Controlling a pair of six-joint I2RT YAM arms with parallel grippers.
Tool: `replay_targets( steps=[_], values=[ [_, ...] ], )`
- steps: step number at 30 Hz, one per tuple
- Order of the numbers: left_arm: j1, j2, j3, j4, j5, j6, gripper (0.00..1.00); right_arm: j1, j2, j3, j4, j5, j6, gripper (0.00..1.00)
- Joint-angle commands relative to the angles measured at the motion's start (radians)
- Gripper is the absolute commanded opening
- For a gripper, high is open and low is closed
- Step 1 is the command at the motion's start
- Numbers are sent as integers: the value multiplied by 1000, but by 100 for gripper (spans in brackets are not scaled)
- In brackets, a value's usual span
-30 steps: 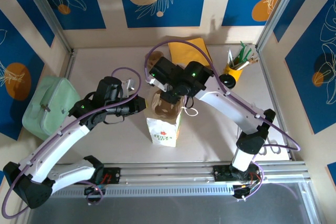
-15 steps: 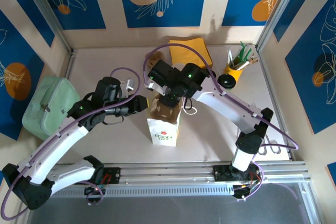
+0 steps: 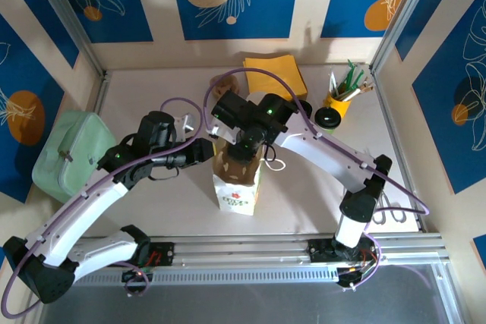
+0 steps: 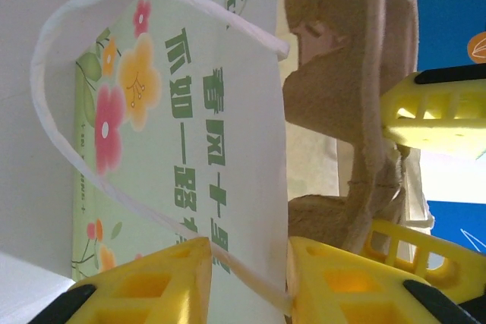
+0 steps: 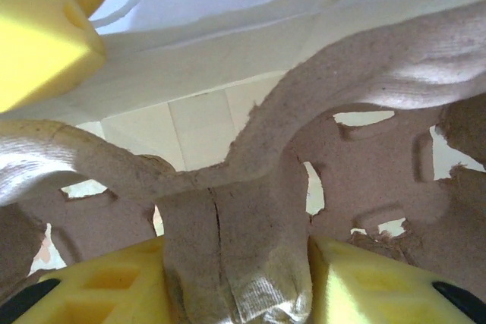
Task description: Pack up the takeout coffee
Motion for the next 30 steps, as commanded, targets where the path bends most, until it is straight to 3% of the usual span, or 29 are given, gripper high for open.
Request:
replay_targets(
  steps=[1, 30],
  values=[
    [-7, -18, 7, -9, 7, 14, 32, 10, 14, -1, -4, -61, -26, 46],
    [-7, -35, -8, -12, 3, 8, 32, 0, 18, -97, -14, -151, 38, 45]
  ],
)
